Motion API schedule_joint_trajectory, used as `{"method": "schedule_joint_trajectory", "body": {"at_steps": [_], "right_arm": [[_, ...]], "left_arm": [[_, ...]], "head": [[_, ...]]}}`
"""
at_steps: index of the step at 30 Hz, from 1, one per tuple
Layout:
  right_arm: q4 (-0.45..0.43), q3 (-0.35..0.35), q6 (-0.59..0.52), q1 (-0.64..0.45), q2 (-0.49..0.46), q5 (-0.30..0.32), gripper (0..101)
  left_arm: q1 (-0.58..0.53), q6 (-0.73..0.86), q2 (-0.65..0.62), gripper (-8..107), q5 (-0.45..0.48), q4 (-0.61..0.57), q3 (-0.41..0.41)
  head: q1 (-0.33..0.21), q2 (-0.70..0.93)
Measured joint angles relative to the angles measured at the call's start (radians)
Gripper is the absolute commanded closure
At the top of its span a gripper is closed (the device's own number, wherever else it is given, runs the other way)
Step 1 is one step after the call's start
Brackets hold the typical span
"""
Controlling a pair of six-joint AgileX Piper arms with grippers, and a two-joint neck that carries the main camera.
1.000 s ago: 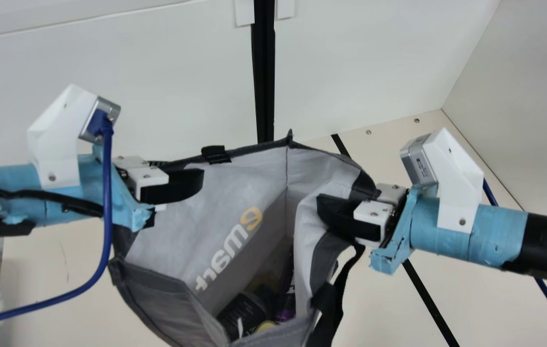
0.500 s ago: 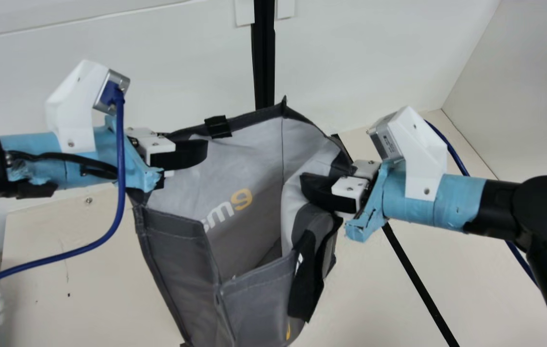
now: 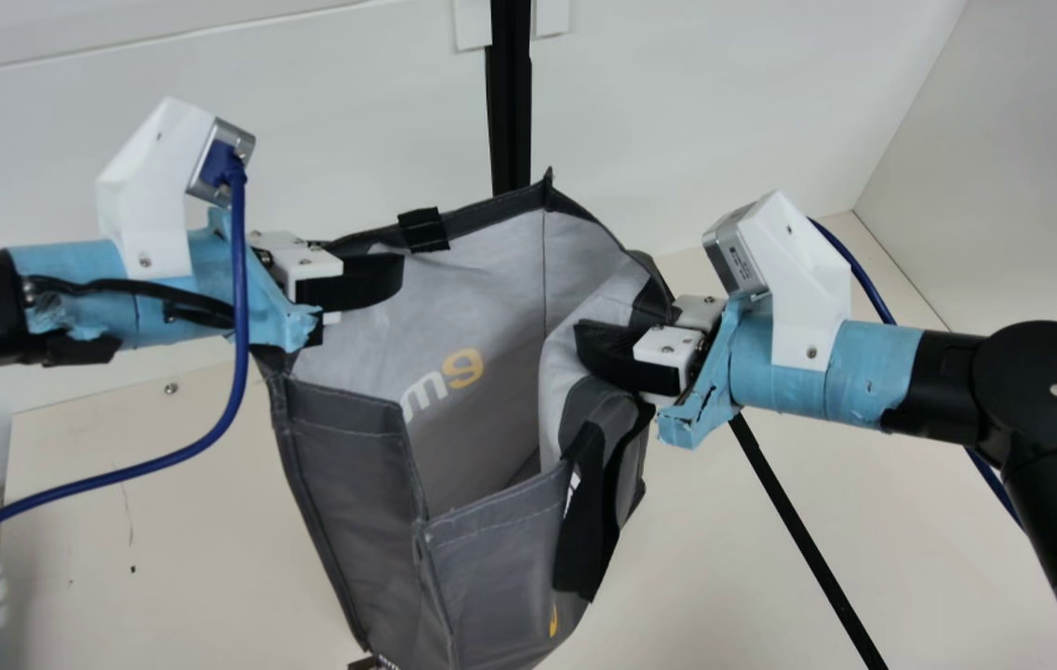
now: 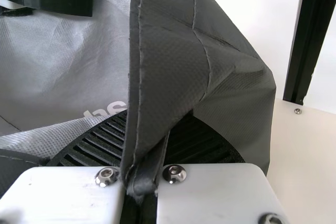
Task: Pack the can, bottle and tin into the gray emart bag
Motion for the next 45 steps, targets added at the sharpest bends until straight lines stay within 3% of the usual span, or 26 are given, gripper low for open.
{"method": "schedule_joint_trajectory", "body": {"at_steps": [18,24,37,45], "right_arm": [[0.000,0.000,0.000,0.000,0.000,0.000,101],[0.000,0.000,0.000,0.000,0.000,0.000,101],[0.000,0.000,0.000,0.000,0.000,0.000,101],[0.000,0.000,0.000,0.000,0.000,0.000,101]], "left_arm": [[0.000,-0.005,-0.006,28,-0.007,0.000,-0.006],[0.006,0.019,-0.059,9,-0.015,-0.027,0.032],[0.044,0.103,-0.267,9,-0.067,-0.090,0.233],[0.083,0.114,-0.418,9,-0.091,-0.028,0.397]], "head": [[0.000,0.000],[0.000,0.002],[0.000,0.000],[0.000,0.000]]}}
